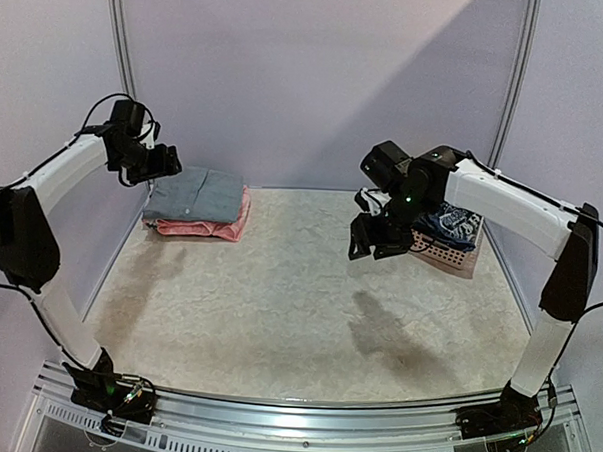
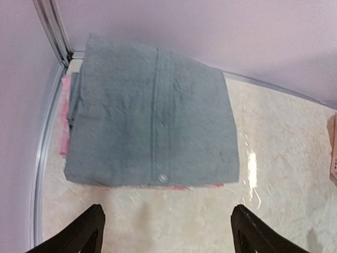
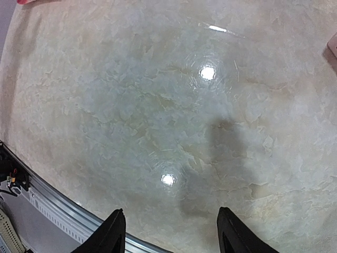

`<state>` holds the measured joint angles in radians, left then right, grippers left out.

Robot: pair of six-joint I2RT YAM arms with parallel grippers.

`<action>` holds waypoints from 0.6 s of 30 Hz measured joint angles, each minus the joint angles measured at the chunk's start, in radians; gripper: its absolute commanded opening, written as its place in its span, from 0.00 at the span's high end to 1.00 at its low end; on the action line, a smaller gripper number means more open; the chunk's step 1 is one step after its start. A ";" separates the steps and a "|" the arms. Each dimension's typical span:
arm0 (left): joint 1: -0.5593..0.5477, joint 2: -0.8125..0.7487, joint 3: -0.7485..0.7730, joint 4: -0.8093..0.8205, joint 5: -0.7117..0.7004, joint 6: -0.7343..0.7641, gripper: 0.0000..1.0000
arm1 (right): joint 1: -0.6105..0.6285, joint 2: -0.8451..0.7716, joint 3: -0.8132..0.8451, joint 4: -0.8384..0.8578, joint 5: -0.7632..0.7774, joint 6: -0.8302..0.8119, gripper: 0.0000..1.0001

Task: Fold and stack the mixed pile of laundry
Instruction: Pick up the crumpled tank top from the bin.

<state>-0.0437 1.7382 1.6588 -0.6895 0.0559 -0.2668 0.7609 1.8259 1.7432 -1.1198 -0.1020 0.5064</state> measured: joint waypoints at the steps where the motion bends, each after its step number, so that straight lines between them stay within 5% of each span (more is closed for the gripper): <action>1: -0.024 -0.036 -0.045 -0.003 -0.001 -0.004 0.15 | 0.000 -0.011 0.000 0.000 0.003 -0.002 0.38; 10: -0.197 -0.285 -0.358 -0.027 -0.007 -0.041 0.01 | 0.000 -0.063 0.000 -0.002 0.035 -0.016 0.26; 18: -0.331 -0.439 -0.513 -0.031 -0.056 -0.064 0.00 | 0.000 -0.094 0.000 -0.001 0.071 -0.007 0.12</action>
<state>-0.3748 1.2991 1.1454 -0.7208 -0.0006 -0.3305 0.7612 1.7317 1.7432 -1.1210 -0.0311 0.4992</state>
